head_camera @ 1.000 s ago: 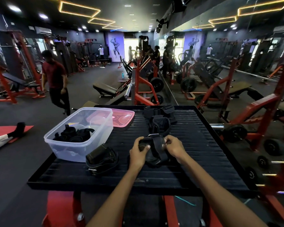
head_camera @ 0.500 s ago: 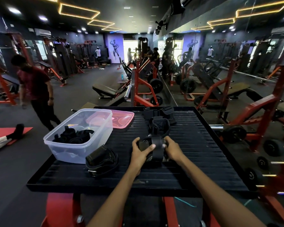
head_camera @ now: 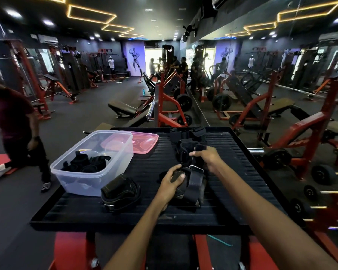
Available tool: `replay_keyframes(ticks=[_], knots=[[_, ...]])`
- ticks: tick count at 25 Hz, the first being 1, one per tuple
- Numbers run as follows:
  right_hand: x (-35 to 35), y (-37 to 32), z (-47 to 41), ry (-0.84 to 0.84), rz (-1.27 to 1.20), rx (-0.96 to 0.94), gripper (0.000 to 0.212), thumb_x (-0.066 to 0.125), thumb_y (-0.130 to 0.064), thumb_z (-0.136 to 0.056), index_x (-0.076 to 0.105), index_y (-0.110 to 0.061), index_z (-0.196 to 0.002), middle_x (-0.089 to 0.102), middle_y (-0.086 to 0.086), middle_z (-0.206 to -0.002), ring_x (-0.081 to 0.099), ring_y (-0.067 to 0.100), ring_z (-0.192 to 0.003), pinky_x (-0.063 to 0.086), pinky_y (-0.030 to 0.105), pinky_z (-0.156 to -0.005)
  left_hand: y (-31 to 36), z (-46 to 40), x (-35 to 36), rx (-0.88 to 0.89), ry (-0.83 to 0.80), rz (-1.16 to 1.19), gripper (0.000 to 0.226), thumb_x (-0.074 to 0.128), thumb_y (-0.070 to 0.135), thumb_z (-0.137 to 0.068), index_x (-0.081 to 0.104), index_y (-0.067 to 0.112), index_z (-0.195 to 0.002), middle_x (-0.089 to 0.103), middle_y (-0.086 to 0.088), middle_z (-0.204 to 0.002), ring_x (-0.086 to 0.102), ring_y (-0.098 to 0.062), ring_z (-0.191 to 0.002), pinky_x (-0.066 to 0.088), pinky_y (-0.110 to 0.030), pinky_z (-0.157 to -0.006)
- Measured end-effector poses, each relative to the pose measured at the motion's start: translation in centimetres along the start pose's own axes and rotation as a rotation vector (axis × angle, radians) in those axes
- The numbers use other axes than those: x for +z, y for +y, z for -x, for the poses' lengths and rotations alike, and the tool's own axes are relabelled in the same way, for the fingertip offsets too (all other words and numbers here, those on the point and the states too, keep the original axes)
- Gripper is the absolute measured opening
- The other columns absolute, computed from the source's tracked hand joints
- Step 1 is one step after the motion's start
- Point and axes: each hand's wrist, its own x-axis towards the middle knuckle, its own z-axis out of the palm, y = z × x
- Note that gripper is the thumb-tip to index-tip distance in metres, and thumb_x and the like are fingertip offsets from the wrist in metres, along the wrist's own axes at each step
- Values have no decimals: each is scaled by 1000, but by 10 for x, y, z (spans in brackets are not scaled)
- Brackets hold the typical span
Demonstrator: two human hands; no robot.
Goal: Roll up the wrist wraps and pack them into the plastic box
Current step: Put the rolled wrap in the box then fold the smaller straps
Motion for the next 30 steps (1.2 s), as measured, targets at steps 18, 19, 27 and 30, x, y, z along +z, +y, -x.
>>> replay_keyframes(ticks=[18, 19, 27, 30], knots=[[41, -15, 126, -83, 45, -613, 26, 67, 0, -80, 67, -26, -75, 73, 1, -81, 70, 21, -87, 54, 27, -82, -4, -17, -7, 29, 618, 35, 37, 64, 0, -79, 55, 21, -108, 63, -3, -96, 59, -19, -84, 49, -27, -77], [39, -10, 132, -130, 55, -625, 26, 67, 0, -80, 68, -26, -76, 72, 0, -81, 70, 19, -86, 53, 22, -79, -5, -20, -10, 14, 636, 154, 38, 68, 1, -77, 54, 23, -104, 62, -4, -98, 58, -19, -86, 49, -29, -80], [14, 53, 122, -37, 341, -563, 22, 71, -7, -79, 68, -29, -77, 55, 0, -97, 53, 9, -98, 41, 15, -84, 0, -25, -15, -48, 751, 742, 40, 39, -13, -91, 42, 12, -122, 50, -8, -111, 52, -10, -76, 50, -27, -70], [8, 67, 115, -90, 292, -350, 20, 71, -8, -79, 69, -28, -76, 69, -3, -89, 64, 12, -88, 48, 22, -83, 5, -20, -14, -114, 595, 806, 39, 34, -3, -95, 42, 23, -123, 55, -2, -104, 55, -13, -81, 47, -41, -72]])
